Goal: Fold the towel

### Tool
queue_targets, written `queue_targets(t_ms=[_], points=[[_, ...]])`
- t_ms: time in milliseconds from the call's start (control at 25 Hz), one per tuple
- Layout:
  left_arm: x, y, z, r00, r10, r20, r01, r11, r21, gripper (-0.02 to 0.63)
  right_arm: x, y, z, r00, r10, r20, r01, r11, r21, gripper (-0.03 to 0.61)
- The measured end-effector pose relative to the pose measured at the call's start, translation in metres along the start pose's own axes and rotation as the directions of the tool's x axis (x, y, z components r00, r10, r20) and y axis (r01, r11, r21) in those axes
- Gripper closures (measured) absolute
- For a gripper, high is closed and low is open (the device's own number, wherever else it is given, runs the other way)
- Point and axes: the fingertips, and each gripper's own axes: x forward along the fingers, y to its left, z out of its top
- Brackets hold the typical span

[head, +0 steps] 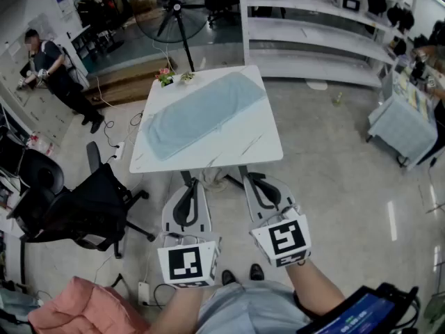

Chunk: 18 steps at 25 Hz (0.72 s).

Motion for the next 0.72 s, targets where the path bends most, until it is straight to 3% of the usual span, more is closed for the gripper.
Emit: queue_targets(t_ms=[480, 720], points=[[0.008, -0.029, -0.01, 0.999, 0.019, -0.044, -0.018, 1.0, 0.004, 0.606, -0.01, -0.023, -0.008, 0.999, 0.023, 0.041, -0.025, 0.999, 0.046, 0.561], [0.009, -0.033, -0.033, 0.992, 0.038, -0.119, -0.039, 0.999, -0.013, 0.606, -0.002, -0.033, -0.031, 0.999, 0.034, -0.004, -0.034, 0.997, 0.073, 0.56]])
